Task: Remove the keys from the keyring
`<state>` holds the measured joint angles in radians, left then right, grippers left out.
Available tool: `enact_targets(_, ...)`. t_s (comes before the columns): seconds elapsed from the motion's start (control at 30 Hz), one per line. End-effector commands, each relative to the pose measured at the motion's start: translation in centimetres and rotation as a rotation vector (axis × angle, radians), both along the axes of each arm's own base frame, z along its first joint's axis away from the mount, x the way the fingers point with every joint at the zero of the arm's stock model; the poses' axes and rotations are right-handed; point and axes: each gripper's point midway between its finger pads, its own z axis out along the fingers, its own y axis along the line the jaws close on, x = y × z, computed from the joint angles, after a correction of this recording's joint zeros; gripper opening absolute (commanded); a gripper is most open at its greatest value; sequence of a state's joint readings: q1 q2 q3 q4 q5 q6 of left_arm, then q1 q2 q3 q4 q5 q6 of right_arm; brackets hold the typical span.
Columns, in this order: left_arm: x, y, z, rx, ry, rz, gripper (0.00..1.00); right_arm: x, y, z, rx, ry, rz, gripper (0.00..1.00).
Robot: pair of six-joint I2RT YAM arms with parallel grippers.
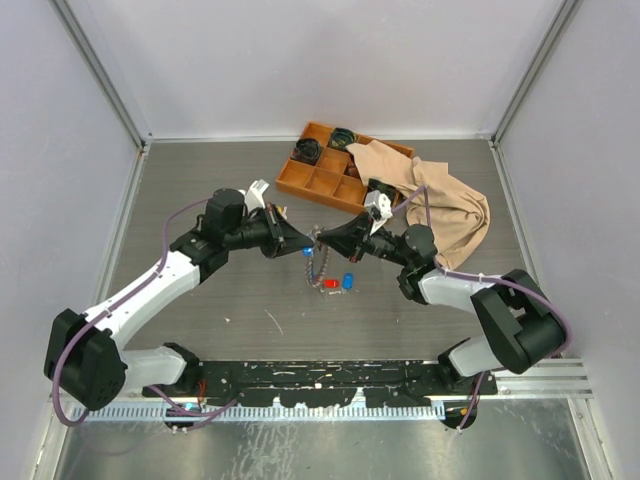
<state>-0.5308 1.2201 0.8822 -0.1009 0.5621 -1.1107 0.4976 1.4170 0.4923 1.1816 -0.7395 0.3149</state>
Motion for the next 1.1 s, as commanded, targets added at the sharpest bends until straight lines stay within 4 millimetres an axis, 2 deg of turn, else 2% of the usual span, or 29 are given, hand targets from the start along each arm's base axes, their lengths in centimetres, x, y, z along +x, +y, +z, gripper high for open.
enact_targets(0.0, 0.4, -0.2, 3.0, -0.038, -0.089, -0.044, 0.0, 2.0, -0.8, 3.0, 0.098, -0.092, -0.114, 0.03)
enact_targets(0.23, 0.3, 0.5, 2.3, 0.012, -0.094, -0.084, 0.0, 0.6, 0.0, 1.9, -0.04, -0.18, 0.008, 0.28)
enact_targets(0.37, -0.3, 0.9, 1.7, 0.064, -0.099, -0.141, 0.0, 0.0, -0.6, 1.8, -0.145, -0.23, 0.113, 0.44)
enact_targets(0.47, -1.3, 1.4, 1.3, 0.117, -0.101, -0.202, 0.0, -0.2, -1.6, 1.5, -0.237, -0.238, 0.197, 0.49)
enact_targets(0.5, -1.4, 1.3, 0.5, 0.135, -0.083, -0.228, 0.0, -0.3, -1.8, 1.6, -0.268, -0.236, 0.224, 0.5)
enact_targets(0.6, -1.9, 1.6, 0.4, 0.174, -0.104, -0.289, 0.0, -1.3, -2.1, 1.4, -0.362, -0.266, 0.332, 0.53)
enact_targets(0.73, -2.4, 2.1, 0.5, 0.224, -0.126, -0.349, 0.0, -1.5, -2.2, 1.6, -0.388, -0.276, 0.357, 0.58)
enact_targets(0.83, -2.6, 2.1, 0.9, 0.228, -0.143, -0.381, 0.0, -1.8, -1.9, 1.4, -0.383, -0.263, 0.372, 0.62)
enact_targets(1.07, -3.4, 1.4, 1.1, 0.247, -0.165, -0.457, 0.0, -3.2, -0.3, 0.8, -0.381, -0.228, 0.435, 0.61)
